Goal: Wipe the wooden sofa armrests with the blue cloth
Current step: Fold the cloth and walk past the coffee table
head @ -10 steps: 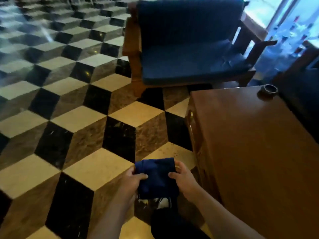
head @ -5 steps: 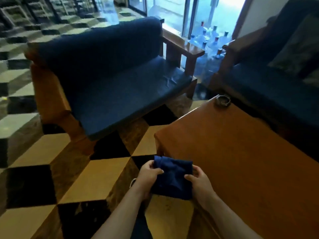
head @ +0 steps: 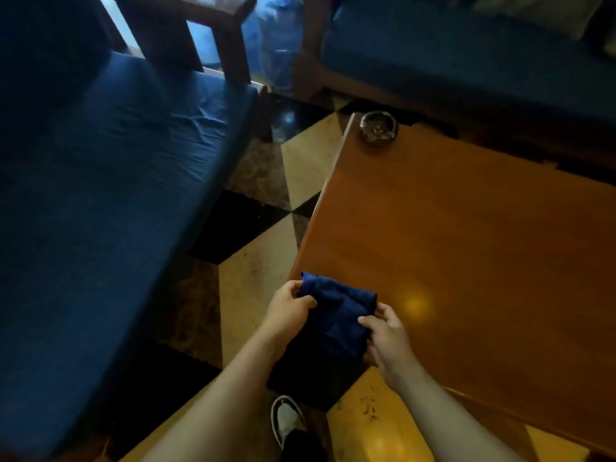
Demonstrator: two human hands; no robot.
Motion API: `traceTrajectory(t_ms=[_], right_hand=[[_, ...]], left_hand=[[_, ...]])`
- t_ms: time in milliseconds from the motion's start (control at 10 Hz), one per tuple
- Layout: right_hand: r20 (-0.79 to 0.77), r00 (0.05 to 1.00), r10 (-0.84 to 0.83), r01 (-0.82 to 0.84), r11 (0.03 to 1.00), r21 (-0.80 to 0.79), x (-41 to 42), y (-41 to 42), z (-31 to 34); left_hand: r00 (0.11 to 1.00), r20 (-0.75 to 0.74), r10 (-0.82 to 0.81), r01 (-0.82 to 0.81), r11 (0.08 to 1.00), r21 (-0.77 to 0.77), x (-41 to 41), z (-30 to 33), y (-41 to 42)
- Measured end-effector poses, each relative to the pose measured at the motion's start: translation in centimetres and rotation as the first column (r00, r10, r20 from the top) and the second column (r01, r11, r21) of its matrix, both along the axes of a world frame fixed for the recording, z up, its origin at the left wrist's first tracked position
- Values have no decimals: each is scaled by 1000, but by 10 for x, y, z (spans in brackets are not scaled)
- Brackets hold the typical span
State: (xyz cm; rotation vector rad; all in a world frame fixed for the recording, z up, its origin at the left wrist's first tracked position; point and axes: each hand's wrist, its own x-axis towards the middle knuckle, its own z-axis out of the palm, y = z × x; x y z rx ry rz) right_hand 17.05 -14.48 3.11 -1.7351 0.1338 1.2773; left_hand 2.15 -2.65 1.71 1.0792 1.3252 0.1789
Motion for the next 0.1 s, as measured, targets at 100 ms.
traceTrajectory(t_ms=[100], right_hand=[[79,996,-49,53,997,-56,2,10,-34]], left_hand=[[995,-98,-20,23,999,36,0,-33,25]])
